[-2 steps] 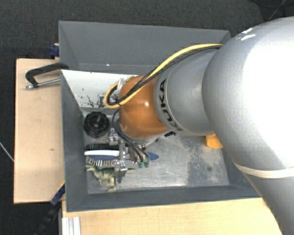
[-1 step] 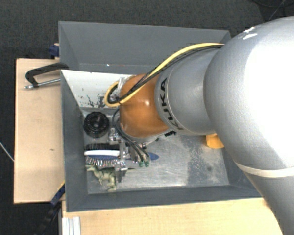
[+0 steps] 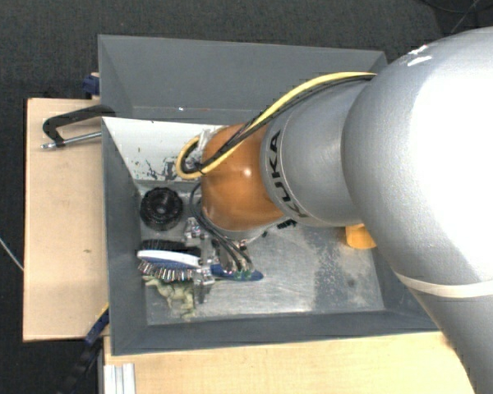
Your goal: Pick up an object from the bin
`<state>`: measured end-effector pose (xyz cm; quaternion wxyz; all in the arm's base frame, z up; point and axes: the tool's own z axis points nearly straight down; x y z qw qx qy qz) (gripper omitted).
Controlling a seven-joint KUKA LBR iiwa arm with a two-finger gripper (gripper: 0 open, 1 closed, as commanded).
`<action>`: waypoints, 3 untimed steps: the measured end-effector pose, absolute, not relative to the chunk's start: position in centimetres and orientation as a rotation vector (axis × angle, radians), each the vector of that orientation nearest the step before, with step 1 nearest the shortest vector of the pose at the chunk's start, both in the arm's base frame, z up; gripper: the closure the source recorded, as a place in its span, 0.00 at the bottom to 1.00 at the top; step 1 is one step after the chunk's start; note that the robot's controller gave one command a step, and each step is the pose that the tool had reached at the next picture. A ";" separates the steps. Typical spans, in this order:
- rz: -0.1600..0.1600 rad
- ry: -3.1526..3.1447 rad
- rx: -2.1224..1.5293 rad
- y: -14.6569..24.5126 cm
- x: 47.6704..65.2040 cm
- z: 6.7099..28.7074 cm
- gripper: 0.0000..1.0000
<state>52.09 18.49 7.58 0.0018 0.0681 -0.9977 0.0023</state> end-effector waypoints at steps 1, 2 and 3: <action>0.005 -3.139 0.214 18.3 52.3 10.7 1.00; -0.005 -3.144 0.215 18.4 52.5 17.1 1.00; -0.003 -3.139 0.216 18.5 52.6 18.1 1.00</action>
Offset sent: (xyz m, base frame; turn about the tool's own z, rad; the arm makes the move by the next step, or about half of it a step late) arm 0.0000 -0.0001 0.0296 0.0000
